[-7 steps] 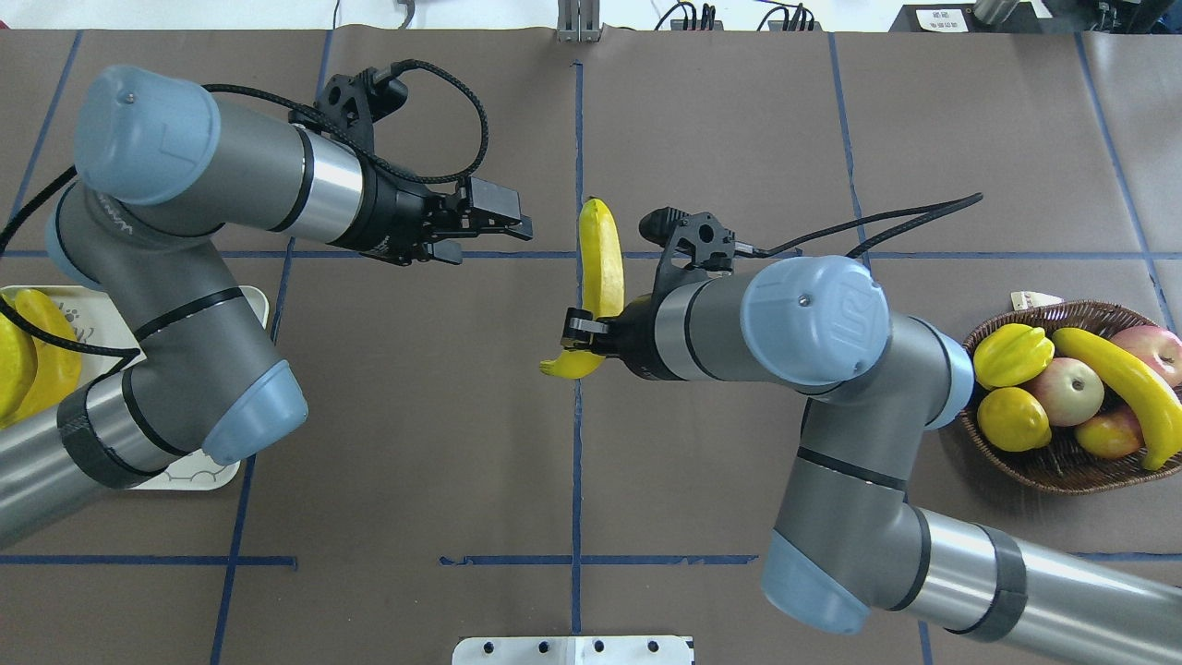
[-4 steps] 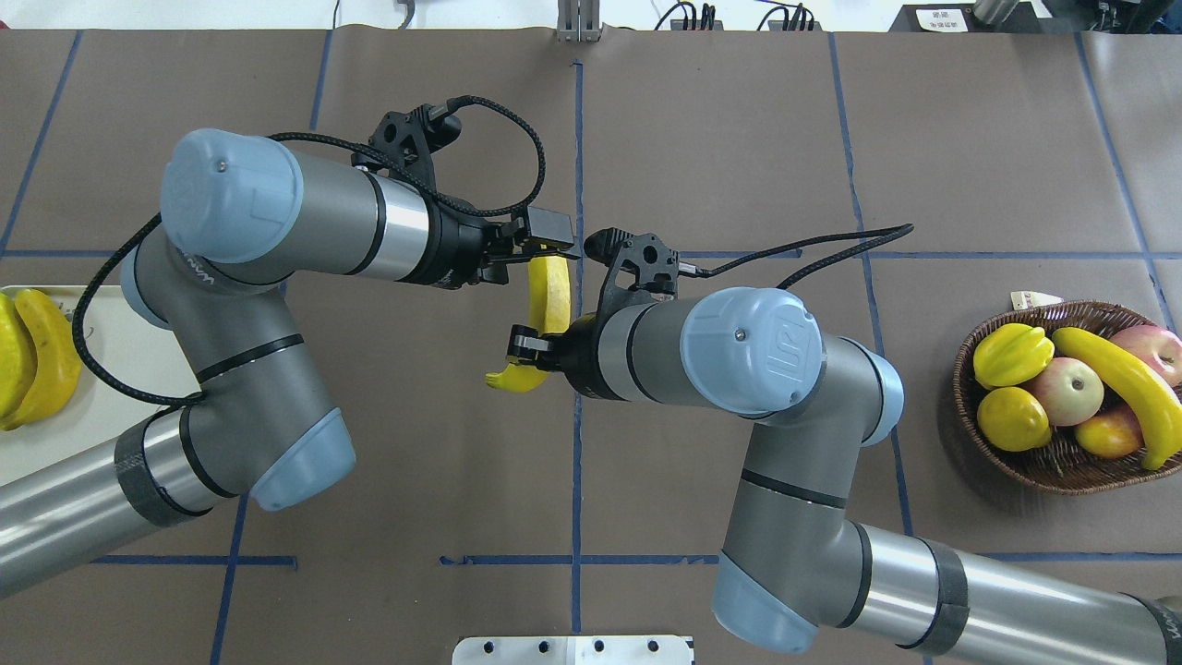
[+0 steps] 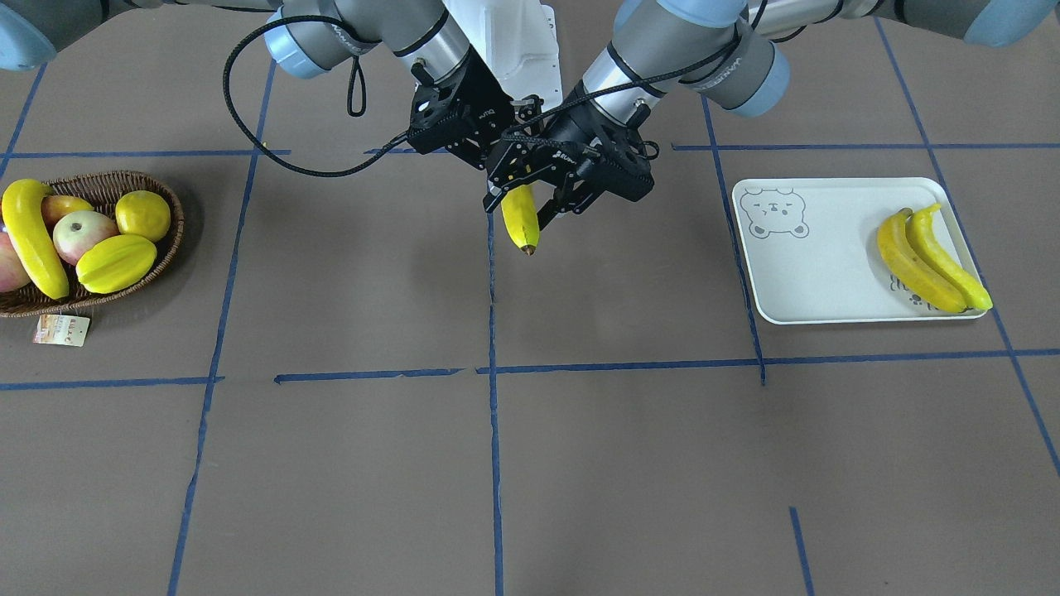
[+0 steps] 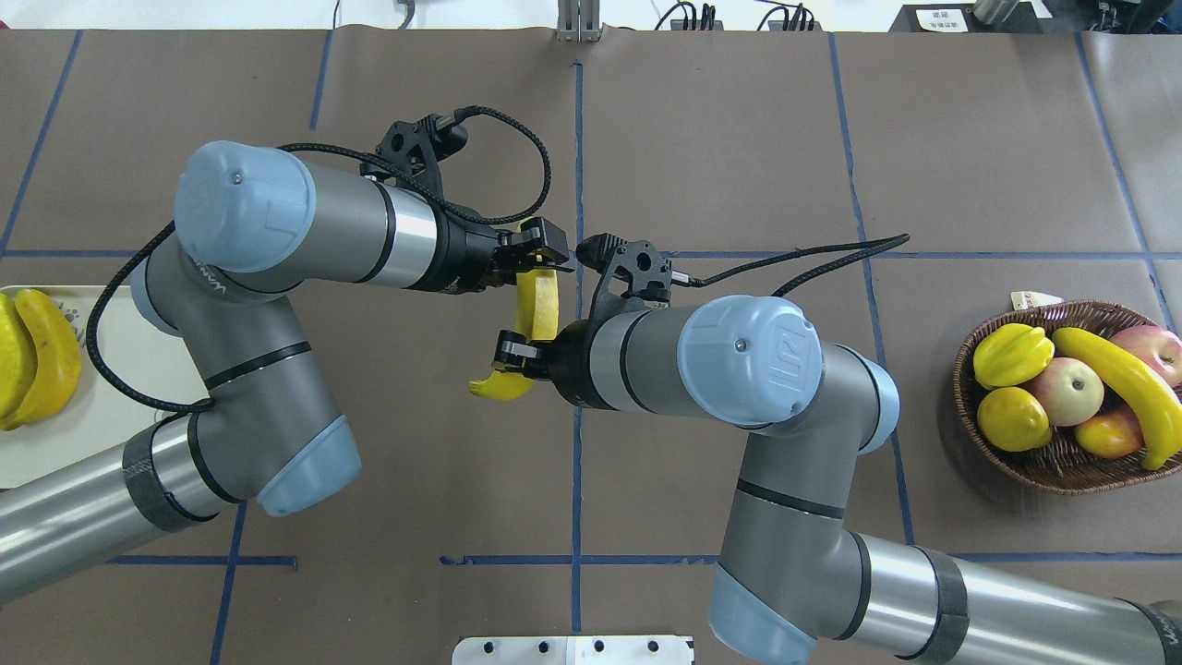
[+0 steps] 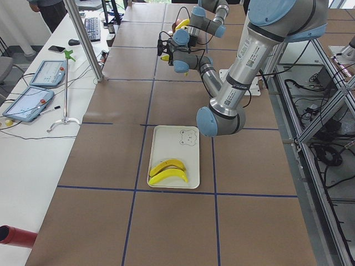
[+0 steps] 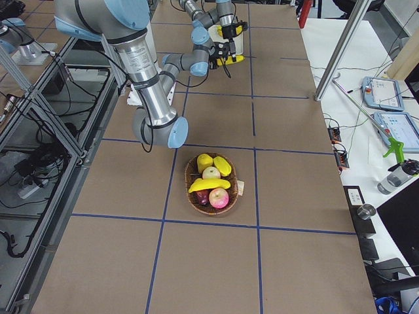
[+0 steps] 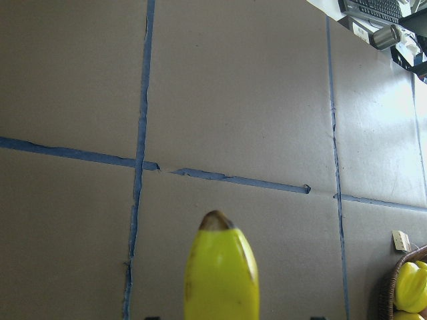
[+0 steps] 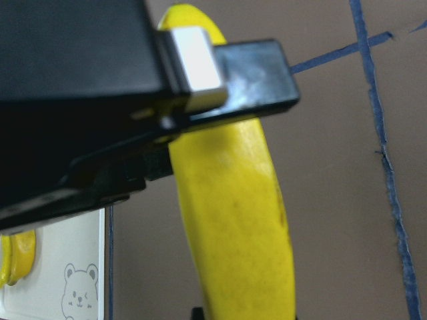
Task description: Transfer all bananas from basket to plate
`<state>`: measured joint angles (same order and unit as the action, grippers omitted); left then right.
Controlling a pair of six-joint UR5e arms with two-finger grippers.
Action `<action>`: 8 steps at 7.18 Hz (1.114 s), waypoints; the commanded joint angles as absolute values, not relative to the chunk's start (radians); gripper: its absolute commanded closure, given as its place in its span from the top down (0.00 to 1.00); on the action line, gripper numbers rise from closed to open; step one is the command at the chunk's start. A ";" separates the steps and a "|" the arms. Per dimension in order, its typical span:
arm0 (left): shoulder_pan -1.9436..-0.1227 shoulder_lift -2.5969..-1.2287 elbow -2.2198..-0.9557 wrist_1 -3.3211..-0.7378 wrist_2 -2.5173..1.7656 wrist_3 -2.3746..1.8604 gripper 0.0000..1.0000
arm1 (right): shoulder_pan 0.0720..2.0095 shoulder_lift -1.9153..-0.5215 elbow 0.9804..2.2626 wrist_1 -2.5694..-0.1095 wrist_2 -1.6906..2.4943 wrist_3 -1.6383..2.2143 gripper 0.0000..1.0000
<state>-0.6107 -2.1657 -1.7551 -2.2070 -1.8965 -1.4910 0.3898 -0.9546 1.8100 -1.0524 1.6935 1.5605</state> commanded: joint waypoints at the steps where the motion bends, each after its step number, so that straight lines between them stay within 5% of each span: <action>1: -0.611 -2.163 -1.753 -2.204 -1.896 -1.490 0.27 | 0.390 -0.954 1.815 -1.052 1.692 1.565 0.05; 2: -0.611 -2.161 -1.753 -2.201 -1.896 -1.489 0.02 | 0.391 -0.954 1.816 -1.054 1.693 1.565 0.27; 3: -0.611 -2.157 -1.753 -2.198 -1.896 -1.489 0.00 | 0.391 -0.954 1.816 -1.054 1.692 1.565 0.99; 8: -0.626 -2.113 -1.758 -2.146 -1.896 -1.482 0.00 | 0.466 -1.026 1.919 -1.069 1.831 1.555 0.99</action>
<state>-0.6204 -2.1394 -1.7545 -2.1809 -1.8960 -1.4835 0.4269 -0.9852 1.8785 -1.0641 1.7499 1.5572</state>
